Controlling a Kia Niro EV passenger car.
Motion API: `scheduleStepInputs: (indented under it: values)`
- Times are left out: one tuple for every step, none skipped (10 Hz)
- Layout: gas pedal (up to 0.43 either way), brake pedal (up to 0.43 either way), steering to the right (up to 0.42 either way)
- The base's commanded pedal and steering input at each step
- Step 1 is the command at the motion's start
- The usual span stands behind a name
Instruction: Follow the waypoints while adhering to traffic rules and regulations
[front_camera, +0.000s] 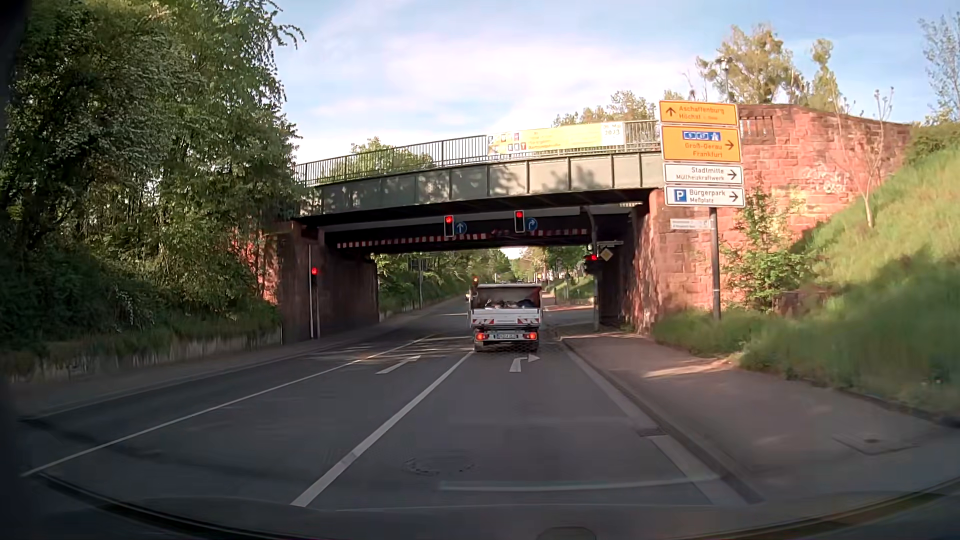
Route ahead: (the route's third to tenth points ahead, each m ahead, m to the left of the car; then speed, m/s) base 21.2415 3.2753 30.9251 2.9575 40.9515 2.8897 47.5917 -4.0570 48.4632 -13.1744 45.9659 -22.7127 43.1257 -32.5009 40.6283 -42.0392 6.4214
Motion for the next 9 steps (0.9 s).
scheduleStepInputs:
  values:
    - [0.0,0.268,-0.001]
    - [0.0,0.274,-0.002]
    - [0.0,0.268,-0.001]
    - [0.0,0.274,-0.001]
    - [0.0,0.268,-0.002]
    - [0.0,0.268,-0.003]
    - [0.0,0.268,-0.004]
    - [0.0,0.274,-0.003]
    - [0.0,0.274,-0.004]
